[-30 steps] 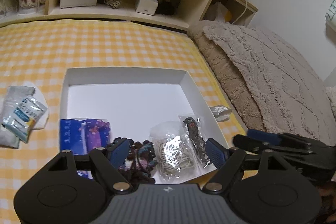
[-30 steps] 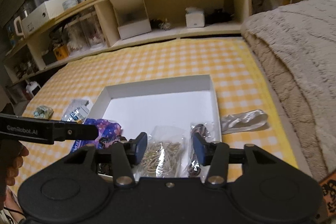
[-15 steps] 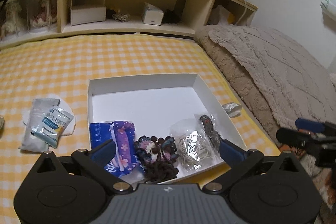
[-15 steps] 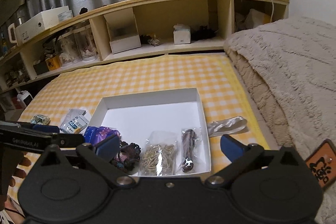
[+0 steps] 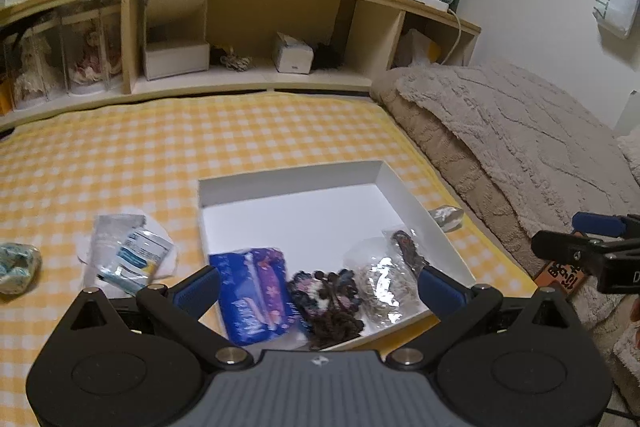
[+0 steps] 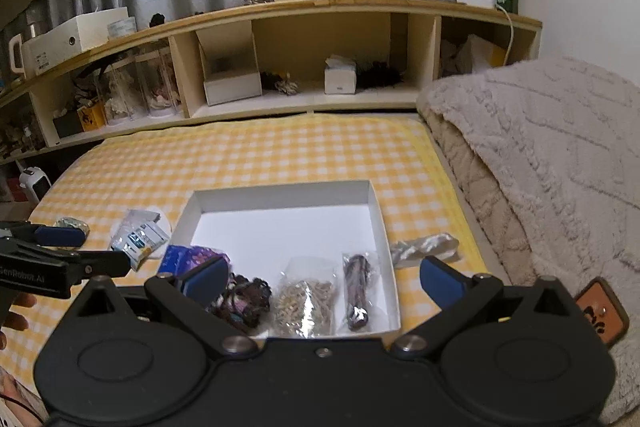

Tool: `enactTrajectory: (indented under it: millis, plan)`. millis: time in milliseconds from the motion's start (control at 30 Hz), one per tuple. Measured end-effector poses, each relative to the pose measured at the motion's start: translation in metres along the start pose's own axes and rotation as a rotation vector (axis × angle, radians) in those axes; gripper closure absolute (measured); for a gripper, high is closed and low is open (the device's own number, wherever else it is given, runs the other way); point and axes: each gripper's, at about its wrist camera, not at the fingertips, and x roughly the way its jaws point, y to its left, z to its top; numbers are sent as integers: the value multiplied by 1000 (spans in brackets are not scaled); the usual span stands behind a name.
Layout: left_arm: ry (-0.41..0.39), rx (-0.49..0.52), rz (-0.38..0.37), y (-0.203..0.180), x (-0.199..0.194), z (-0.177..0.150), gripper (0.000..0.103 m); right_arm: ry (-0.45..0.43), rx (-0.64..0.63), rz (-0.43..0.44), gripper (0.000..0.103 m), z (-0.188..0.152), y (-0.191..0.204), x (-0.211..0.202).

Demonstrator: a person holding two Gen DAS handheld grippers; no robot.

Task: Organize soft objects
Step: 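Open both tools to release the bags and lift away from the box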

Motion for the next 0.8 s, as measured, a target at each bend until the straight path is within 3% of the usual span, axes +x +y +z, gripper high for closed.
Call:
enactTrajectory:
  millis: [300,633,800]
  plan:
    - [-33,-6,82,58,-18,5,0,-36,-73,-38,0,12,43,8]
    - [-68,-86,186,147,-39,7,0,-33,-91,43,0,22,105,41]
    - [-66,-135,199,191,-41,7,0,-41,-80,97,0,26,137,59]
